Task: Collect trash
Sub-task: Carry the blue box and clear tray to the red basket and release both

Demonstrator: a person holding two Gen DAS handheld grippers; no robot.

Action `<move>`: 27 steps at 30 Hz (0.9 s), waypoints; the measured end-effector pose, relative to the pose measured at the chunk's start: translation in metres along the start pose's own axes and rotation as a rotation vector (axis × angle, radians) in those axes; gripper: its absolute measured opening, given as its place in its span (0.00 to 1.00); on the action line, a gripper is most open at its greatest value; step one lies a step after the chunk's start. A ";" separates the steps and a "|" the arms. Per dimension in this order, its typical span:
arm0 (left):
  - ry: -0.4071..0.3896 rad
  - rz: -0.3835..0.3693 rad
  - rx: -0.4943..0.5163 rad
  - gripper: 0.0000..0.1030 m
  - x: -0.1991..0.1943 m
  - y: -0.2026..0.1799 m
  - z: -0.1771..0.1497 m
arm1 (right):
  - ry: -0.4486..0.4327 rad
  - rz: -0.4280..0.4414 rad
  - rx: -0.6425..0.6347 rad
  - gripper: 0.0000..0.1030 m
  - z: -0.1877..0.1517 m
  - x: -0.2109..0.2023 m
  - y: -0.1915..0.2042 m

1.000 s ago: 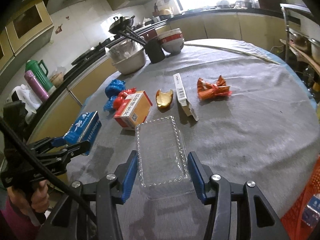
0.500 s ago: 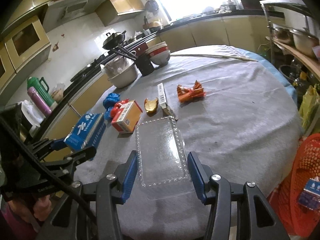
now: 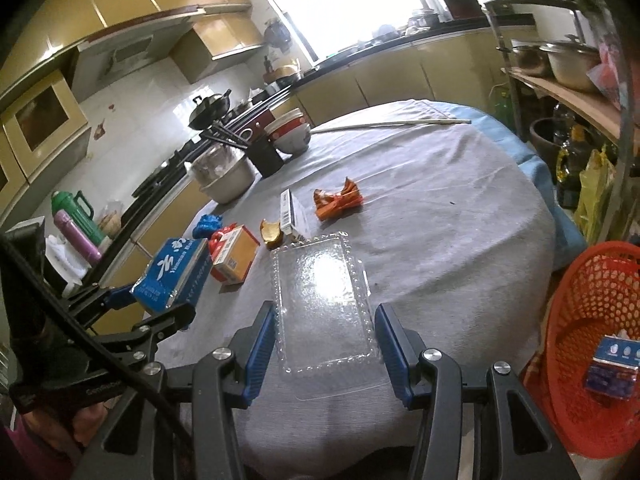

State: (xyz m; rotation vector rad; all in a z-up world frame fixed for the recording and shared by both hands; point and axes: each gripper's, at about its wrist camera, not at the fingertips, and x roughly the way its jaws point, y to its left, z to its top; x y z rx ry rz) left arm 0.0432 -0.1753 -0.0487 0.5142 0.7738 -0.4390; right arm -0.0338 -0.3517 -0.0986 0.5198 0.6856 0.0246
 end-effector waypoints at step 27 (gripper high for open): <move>-0.099 -0.142 0.324 0.66 -0.018 -0.155 0.054 | -0.190 -0.205 0.252 0.52 -0.016 -0.112 -0.133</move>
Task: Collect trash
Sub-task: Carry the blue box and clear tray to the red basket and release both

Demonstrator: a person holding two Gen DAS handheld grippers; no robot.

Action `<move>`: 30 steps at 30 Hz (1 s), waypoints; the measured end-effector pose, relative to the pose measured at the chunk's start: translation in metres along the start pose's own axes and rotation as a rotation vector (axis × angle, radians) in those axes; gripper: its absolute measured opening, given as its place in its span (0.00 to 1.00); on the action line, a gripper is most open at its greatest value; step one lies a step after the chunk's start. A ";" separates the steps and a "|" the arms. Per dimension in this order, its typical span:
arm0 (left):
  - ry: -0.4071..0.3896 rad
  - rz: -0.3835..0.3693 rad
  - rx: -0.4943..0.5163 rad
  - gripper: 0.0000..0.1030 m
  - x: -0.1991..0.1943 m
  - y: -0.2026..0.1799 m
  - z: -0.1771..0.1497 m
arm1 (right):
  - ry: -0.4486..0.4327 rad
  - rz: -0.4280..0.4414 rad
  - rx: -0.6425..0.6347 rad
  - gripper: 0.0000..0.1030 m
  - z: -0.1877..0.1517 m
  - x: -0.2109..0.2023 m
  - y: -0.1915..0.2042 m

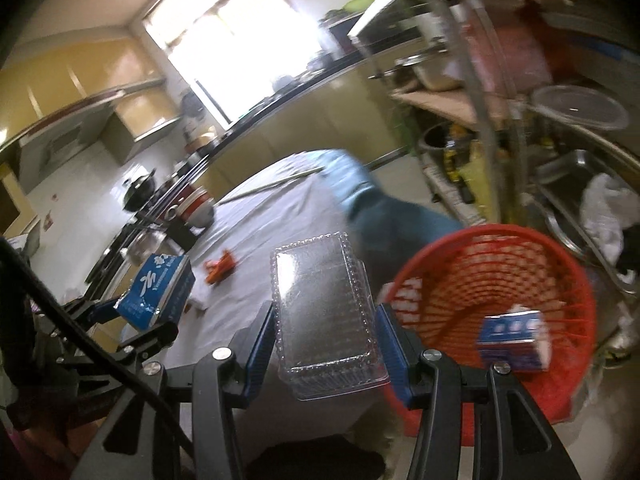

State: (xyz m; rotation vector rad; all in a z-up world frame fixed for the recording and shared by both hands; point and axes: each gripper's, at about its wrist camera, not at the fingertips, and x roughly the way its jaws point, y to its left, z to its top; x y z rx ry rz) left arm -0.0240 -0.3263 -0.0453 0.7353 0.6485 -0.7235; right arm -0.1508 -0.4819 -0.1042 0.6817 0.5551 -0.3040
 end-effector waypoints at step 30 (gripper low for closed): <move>0.122 -0.471 0.039 0.68 0.069 -0.094 0.043 | 0.031 -0.073 0.457 0.63 -0.012 -0.009 -0.135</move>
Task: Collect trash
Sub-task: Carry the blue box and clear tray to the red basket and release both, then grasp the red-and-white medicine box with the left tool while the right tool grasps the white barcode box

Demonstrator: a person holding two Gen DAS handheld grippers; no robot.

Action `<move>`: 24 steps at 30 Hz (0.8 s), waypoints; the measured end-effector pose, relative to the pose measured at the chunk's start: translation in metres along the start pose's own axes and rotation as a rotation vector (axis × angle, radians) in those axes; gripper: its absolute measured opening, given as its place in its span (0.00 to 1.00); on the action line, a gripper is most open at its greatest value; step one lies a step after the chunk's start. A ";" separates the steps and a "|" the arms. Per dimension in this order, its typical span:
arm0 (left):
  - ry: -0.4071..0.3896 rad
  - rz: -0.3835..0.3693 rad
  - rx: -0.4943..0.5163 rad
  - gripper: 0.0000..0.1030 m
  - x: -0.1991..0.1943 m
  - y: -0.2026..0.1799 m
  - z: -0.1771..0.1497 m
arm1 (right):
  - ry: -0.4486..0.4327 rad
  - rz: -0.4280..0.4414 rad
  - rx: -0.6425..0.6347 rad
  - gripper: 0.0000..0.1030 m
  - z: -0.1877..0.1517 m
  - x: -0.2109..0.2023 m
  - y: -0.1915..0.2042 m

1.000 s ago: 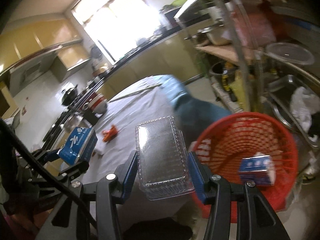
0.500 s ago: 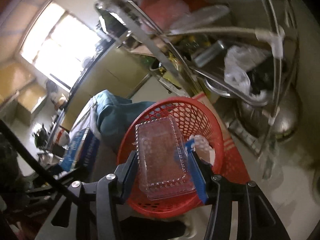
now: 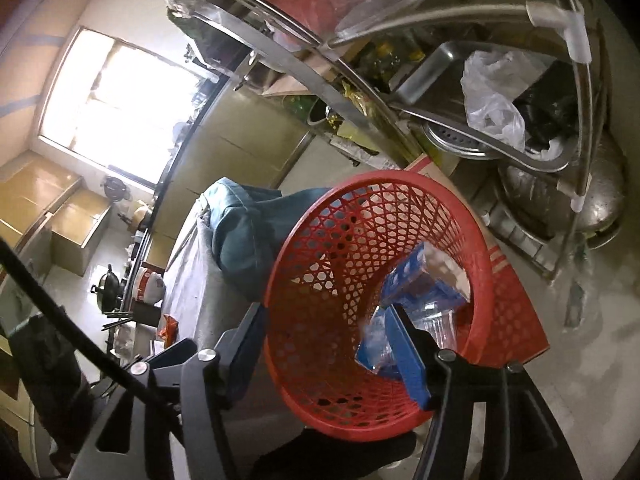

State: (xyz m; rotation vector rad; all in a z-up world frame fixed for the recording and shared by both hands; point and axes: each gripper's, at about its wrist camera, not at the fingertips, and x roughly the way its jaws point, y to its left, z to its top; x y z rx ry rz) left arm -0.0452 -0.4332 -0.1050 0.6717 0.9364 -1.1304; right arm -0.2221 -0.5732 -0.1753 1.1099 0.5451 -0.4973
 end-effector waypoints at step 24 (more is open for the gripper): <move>-0.162 0.437 -0.576 0.73 -0.163 0.248 -0.216 | 0.212 0.059 -0.441 0.63 -0.094 0.066 0.205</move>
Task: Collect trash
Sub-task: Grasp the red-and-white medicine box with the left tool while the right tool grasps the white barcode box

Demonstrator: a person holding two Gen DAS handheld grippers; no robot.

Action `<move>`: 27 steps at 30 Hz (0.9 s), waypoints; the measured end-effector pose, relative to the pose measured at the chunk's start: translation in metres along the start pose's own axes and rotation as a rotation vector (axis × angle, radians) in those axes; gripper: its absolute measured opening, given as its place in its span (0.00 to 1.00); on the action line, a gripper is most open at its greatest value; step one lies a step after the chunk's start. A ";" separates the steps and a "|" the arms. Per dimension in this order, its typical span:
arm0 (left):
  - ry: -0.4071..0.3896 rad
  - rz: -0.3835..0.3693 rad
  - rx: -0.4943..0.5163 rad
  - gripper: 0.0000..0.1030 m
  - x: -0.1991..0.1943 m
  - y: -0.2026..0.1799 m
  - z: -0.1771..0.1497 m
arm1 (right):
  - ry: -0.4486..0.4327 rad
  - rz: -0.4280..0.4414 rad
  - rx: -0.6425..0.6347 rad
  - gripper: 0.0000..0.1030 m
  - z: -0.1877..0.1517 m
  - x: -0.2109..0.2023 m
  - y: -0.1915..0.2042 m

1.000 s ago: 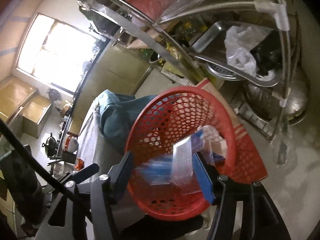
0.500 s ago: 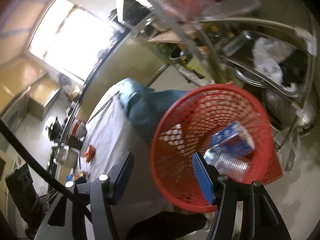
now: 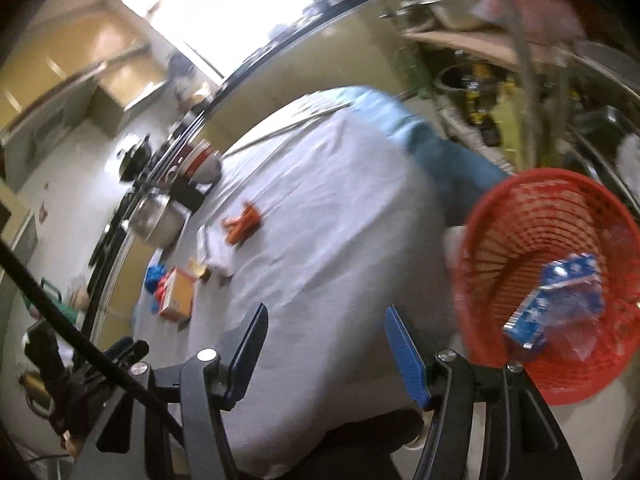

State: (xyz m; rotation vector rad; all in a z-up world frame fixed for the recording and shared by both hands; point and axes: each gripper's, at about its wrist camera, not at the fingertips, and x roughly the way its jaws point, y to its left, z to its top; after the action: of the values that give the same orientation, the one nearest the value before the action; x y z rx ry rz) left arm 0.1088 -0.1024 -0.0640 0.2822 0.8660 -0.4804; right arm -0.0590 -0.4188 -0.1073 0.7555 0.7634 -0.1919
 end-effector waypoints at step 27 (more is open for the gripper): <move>0.128 -0.122 -0.263 0.74 0.074 0.082 0.035 | 0.172 0.040 -0.391 0.52 0.031 0.191 0.169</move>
State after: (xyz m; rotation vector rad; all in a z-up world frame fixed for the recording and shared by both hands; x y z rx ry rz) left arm 0.2148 -0.0685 -0.0964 0.0188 1.0636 -0.4588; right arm 0.1655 -0.2974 -0.1310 0.4179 0.9149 0.0602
